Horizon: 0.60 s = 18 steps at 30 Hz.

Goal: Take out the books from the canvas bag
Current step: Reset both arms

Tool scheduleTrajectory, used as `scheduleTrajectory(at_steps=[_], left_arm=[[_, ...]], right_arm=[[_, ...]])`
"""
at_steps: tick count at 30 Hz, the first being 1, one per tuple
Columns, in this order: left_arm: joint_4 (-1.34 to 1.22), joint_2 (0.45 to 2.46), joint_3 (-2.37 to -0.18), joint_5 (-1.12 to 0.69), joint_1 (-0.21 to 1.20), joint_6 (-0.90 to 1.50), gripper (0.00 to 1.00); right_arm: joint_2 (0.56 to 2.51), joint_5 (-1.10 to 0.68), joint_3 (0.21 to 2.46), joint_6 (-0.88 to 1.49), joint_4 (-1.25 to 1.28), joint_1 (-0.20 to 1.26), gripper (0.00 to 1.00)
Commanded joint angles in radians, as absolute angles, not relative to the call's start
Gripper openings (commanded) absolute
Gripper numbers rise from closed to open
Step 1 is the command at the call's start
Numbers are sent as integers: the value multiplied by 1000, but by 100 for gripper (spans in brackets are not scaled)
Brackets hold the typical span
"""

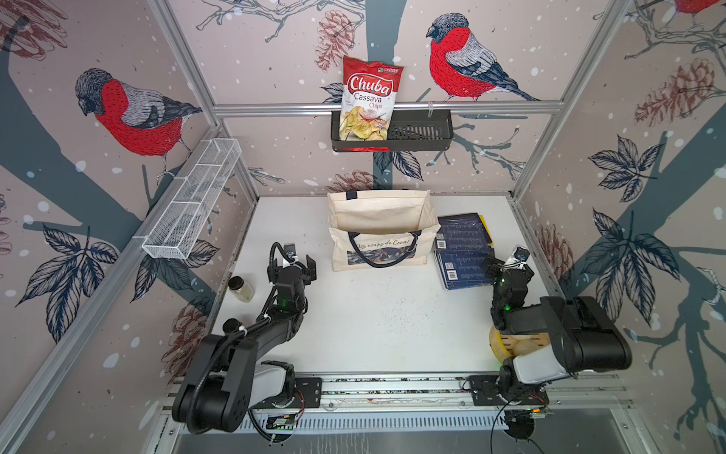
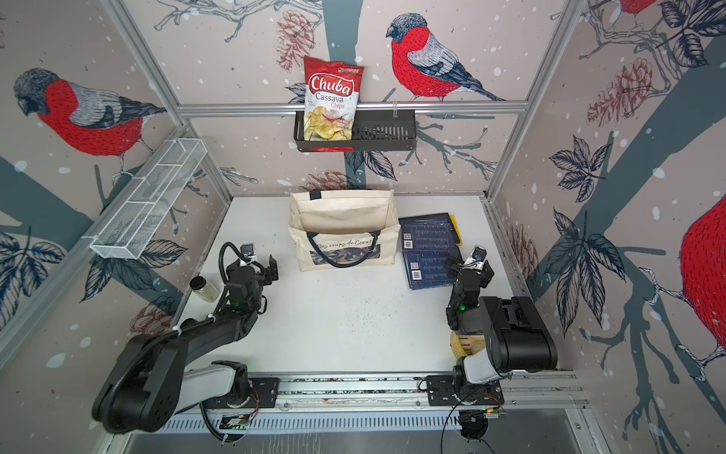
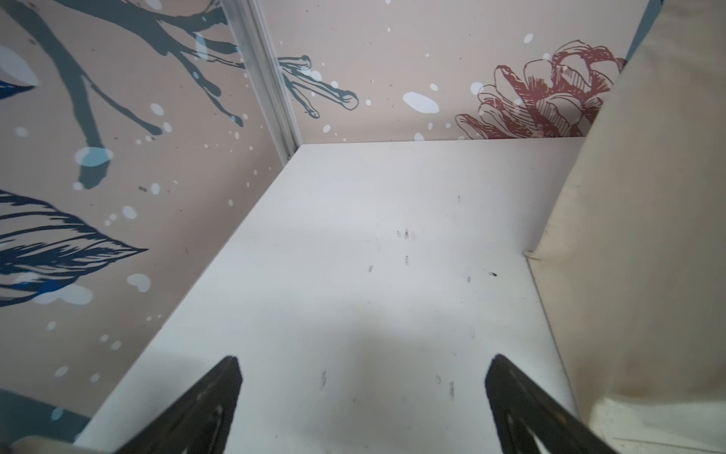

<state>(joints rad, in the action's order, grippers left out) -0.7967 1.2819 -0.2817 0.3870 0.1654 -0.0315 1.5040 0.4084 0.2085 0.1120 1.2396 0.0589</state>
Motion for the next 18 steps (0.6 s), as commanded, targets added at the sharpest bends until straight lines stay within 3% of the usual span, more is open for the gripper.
scheduleTrajectory(at_steps=[1, 11, 18], left_arm=[[-984, 1350, -280, 322, 150, -38, 97], [-1147, 1513, -276, 232, 64, 30, 98], [-1118, 1509, -286, 175, 37, 40, 98]], right_arm=[[1500, 400, 212, 125, 1244, 61, 100], [1501, 400, 212, 126, 1244, 60, 100], [1499, 399, 212, 126, 1243, 60, 100]])
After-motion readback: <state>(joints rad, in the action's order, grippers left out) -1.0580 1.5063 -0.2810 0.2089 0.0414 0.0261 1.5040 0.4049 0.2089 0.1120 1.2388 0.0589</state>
